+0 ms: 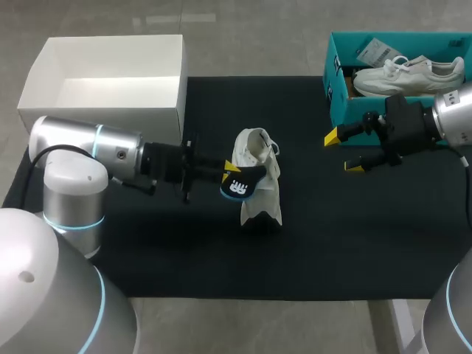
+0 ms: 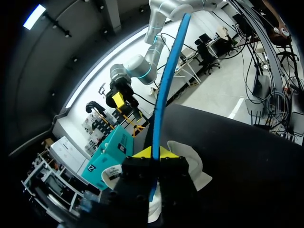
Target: Take the shoe out of the shoebox, open the shoe tongue, remove and reinsert the insole, then place the shoe into the shoebox
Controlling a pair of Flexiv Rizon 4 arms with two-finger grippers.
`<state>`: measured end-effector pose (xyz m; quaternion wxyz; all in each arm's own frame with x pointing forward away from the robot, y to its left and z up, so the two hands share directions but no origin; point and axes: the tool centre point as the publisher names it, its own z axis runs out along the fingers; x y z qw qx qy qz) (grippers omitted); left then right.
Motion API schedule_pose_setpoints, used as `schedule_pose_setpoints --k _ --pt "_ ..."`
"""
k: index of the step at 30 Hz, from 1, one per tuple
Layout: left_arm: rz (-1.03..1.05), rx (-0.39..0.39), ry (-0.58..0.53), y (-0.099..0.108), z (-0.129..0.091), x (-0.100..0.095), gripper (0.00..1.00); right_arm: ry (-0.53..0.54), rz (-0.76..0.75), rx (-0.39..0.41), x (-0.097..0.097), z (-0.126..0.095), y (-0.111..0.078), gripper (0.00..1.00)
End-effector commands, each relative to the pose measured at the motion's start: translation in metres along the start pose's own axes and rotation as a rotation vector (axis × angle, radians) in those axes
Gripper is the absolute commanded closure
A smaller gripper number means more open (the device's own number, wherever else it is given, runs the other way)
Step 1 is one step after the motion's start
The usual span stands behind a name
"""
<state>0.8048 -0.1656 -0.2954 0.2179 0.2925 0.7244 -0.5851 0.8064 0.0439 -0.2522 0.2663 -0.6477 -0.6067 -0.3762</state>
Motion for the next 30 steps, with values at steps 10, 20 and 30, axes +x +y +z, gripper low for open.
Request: schedule_pose_setpoints --k 10,20,30 --pt "-0.009 0.047 -0.029 -0.027 -0.007 -0.017 1.00 -0.003 0.002 -0.001 0.001 0.001 -0.001 0.00" --pt "-0.041 0.143 -0.090 -0.051 0.004 -0.028 1.00 -0.003 0.002 -0.001 0.001 0.001 -0.001 0.00" --pt "-0.037 0.265 -0.103 -0.051 0.031 -0.019 1.00 -0.003 0.002 -0.001 0.001 0.001 -0.001 0.00"
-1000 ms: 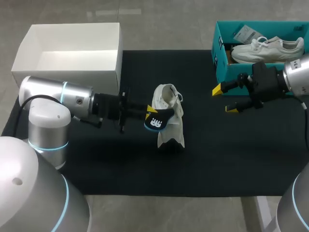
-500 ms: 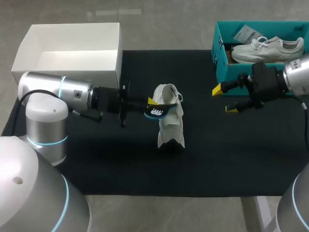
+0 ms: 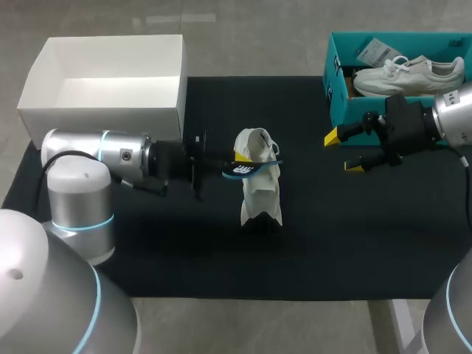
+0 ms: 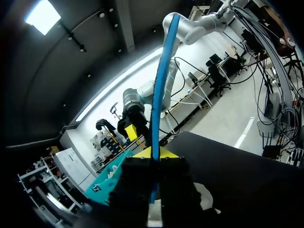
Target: Take the shoe out of the shoebox, open the shoe tongue, remove and reinsert the insole, then place the shoe into the shoebox
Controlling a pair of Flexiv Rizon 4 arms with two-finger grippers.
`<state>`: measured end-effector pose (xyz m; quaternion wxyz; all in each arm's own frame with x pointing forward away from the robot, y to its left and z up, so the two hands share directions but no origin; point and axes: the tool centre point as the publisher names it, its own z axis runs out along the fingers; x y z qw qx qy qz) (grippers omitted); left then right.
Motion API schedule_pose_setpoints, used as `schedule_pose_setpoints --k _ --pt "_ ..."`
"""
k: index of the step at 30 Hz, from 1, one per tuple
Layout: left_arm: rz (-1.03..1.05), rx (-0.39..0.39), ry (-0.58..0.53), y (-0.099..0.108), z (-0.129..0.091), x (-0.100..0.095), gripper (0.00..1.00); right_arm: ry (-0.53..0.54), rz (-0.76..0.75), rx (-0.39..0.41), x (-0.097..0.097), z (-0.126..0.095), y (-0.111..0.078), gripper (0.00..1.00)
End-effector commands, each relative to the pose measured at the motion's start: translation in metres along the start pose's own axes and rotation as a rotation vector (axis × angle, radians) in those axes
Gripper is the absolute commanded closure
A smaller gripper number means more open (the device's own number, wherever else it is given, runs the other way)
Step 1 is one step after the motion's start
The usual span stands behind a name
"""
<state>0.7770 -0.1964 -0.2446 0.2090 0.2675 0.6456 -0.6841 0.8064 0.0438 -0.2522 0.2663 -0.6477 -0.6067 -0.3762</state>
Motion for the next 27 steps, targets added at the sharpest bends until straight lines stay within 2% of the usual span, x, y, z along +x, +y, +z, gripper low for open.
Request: schedule_pose_setpoints --k 1,8,20,24,27 --pt "0.004 0.034 0.008 0.012 0.010 0.000 1.00 -0.003 0.002 -0.001 0.001 0.001 -0.001 0.00" --pt "-0.024 0.039 0.021 0.009 0.021 -0.001 1.00 -0.003 0.002 -0.001 0.001 0.001 -0.001 0.00" --pt "-0.024 0.039 0.021 0.009 0.021 -0.001 1.00 -0.003 0.002 -0.001 0.001 0.001 -0.001 0.00" --pt "0.017 0.086 0.005 0.010 0.038 0.004 1.00 -0.003 0.002 -0.001 0.001 0.001 -0.001 0.00" --pt "0.022 0.092 0.007 0.012 0.046 0.007 1.00 -0.003 0.002 -0.001 0.001 0.001 -0.001 0.00"
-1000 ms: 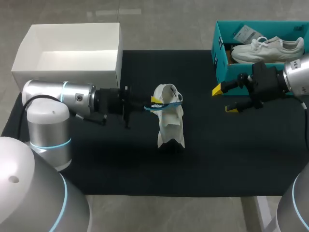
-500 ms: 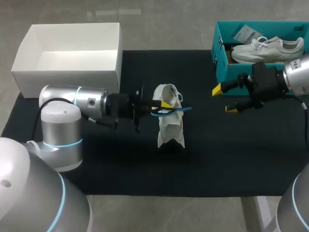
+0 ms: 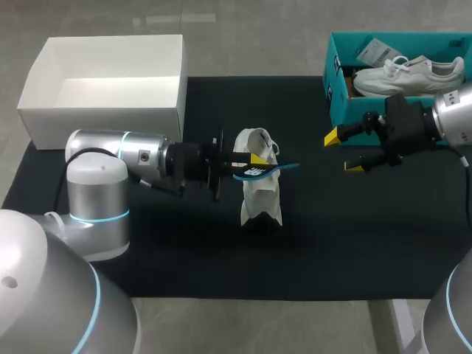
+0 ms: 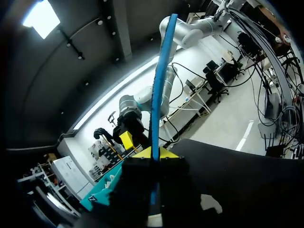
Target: Take the shoe out of the shoebox, open the shoe tongue, remove and reinsert the insole, then place the shoe into the shoebox
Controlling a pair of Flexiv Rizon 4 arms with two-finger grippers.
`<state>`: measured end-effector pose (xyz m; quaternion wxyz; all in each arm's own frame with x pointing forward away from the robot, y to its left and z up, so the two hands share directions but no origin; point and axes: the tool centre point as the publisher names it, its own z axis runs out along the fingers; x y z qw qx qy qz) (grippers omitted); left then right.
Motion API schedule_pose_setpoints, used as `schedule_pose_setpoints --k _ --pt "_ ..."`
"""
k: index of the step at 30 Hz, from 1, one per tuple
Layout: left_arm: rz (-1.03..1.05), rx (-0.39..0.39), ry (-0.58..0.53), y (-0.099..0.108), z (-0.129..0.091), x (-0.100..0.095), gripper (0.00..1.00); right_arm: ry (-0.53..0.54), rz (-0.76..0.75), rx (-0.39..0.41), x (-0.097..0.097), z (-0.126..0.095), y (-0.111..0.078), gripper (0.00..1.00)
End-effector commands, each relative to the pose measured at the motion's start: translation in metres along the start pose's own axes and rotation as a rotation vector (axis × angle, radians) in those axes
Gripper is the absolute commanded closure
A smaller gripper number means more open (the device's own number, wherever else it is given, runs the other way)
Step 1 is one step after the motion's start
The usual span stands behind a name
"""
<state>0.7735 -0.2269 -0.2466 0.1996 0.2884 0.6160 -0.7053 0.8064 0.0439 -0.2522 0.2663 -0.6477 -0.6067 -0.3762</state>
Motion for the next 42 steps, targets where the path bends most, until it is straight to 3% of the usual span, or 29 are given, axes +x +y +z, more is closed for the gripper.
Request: schedule_pose_setpoints --k 1,12,17,24,32,42 --pt "0.001 0.010 -0.009 0.013 0.016 0.006 1.00 -0.003 0.002 -0.001 0.001 0.001 -0.001 0.00" --pt "0.042 -0.083 -0.018 0.036 0.014 0.006 1.00 -0.003 0.002 -0.001 0.001 0.001 -0.001 0.00" --pt "0.042 -0.169 -0.021 0.044 0.009 0.004 1.00 -0.003 0.002 -0.001 0.001 0.001 -0.001 0.00" --pt "0.017 -0.199 -0.042 0.062 0.008 0.004 1.00 -0.003 0.002 -0.001 0.001 0.001 -0.001 0.00" --pt "0.026 -0.234 -0.048 0.057 0.002 0.002 1.00 -0.003 0.002 -0.001 0.001 0.001 -0.001 0.00" --pt "0.027 -0.095 -0.067 0.016 0.013 -0.007 1.00 -0.003 0.002 -0.001 0.001 0.001 -0.001 0.00"
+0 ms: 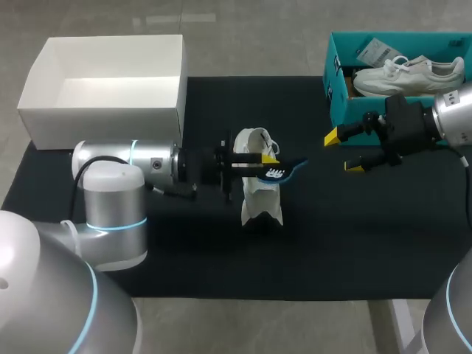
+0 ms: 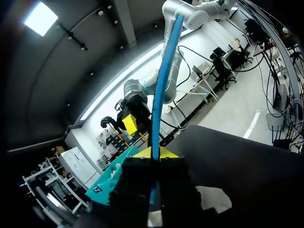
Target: Take the shoe out of the shoebox, open the shoe tongue, remove and reinsert the insole, then place the shoe into the shoebox
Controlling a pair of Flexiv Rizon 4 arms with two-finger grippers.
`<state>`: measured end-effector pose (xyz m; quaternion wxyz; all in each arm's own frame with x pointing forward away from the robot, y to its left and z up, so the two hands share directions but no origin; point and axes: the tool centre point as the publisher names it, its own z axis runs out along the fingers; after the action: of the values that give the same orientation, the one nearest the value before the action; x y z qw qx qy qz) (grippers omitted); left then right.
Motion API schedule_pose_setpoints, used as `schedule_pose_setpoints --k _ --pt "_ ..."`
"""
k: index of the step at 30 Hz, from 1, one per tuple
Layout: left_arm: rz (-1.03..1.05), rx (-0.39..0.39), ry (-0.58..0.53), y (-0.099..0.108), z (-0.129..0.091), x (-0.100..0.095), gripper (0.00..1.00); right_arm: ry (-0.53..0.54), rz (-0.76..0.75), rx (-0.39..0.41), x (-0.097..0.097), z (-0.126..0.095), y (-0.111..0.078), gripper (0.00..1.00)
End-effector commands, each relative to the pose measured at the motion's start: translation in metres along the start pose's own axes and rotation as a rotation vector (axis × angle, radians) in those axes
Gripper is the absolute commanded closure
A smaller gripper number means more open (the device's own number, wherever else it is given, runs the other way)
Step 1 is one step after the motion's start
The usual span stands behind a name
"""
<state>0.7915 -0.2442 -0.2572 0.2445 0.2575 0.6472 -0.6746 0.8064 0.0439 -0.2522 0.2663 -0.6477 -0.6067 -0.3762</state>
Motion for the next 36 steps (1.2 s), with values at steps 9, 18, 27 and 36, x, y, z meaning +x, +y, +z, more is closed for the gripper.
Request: schedule_pose_setpoints --k 9,18,27,36 --pt "0.008 0.058 0.049 0.012 0.010 0.008 1.00 -0.003 0.002 -0.001 0.001 0.001 -0.001 0.00" --pt "0.037 -0.028 0.023 0.020 0.000 0.001 1.00 -0.003 0.002 -0.001 0.001 0.001 -0.001 0.00" --pt "0.013 -0.081 0.004 0.012 -0.019 -0.001 1.00 -0.003 0.002 -0.001 0.001 0.001 -0.001 0.00" --pt "-0.017 -0.107 -0.002 0.032 -0.016 0.008 1.00 -0.003 0.002 -0.001 0.001 0.001 -0.001 0.00"
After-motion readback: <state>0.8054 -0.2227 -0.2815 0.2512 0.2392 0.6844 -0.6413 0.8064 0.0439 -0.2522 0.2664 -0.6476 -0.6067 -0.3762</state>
